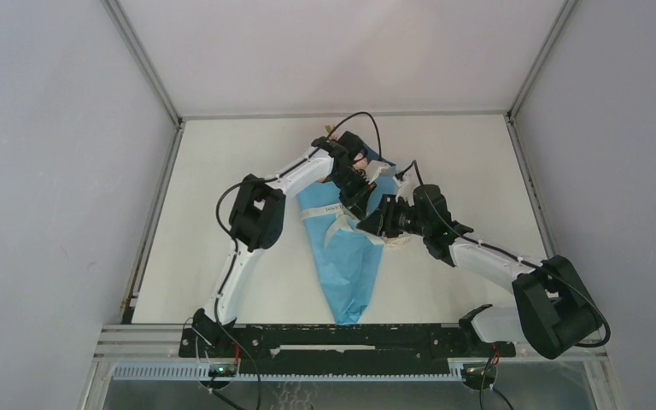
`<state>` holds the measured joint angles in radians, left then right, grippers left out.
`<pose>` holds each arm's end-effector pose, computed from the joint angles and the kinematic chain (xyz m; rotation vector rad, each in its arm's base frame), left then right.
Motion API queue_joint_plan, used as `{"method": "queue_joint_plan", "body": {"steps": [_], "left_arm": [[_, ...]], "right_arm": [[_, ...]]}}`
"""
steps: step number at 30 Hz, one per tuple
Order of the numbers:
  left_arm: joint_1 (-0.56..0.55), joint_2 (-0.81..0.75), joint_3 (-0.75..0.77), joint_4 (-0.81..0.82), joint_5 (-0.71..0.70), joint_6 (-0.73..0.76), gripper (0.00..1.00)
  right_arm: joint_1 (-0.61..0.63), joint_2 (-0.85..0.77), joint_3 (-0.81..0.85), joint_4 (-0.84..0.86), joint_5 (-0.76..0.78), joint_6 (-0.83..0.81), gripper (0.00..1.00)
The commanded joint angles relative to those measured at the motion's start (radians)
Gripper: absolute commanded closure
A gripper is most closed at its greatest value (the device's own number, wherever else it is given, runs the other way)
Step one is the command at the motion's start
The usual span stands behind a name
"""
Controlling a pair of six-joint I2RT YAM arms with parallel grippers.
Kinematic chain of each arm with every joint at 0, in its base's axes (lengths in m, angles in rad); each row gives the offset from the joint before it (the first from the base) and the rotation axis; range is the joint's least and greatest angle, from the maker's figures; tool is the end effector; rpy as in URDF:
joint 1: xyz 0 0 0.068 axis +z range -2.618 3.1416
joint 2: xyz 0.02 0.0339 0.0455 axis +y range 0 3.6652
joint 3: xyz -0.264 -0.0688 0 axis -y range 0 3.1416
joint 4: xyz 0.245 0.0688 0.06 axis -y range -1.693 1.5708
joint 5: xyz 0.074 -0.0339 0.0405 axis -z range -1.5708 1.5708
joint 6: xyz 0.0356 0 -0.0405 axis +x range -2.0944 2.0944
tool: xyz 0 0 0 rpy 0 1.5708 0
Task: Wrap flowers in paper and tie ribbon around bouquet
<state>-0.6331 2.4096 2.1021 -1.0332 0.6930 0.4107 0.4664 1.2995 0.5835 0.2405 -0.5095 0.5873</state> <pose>0.3825 -0.3089 0.1743 1.5033 2.3788 -1.0449 0.2306 0.1355 0.2042 -0.2123 2.1805 1.1505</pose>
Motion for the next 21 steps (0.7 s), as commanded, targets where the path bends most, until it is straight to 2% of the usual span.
{"method": "queue_joint_plan", "body": {"steps": [1, 6, 10, 16, 21], "left_arm": [[0.008, -0.015, 0.003, 0.008, 0.099, -0.073, 1.0], [0.007, -0.03, -0.04, 0.055, 0.089, -0.12, 1.0], [0.007, -0.049, -0.077, 0.108, 0.08, -0.193, 1.0], [0.007, -0.155, -0.288, 0.382, 0.053, -0.485, 1.0], [0.009, -0.2, -0.399, 0.543, 0.033, -0.65, 1.0]], "right_arm": [[0.023, -0.007, -0.01, 0.128, 0.193, 0.044, 0.58], [0.012, 0.021, -0.02, 0.096, 0.271, 0.085, 0.58], [0.079, 0.036, -0.02, 0.098, 0.359, 0.085, 0.58], [0.207, 0.019, -0.02, 0.077, 0.584, 0.083, 0.58], [0.236, 0.09, -0.019, 0.122, 0.604, 0.118, 0.56]]}}
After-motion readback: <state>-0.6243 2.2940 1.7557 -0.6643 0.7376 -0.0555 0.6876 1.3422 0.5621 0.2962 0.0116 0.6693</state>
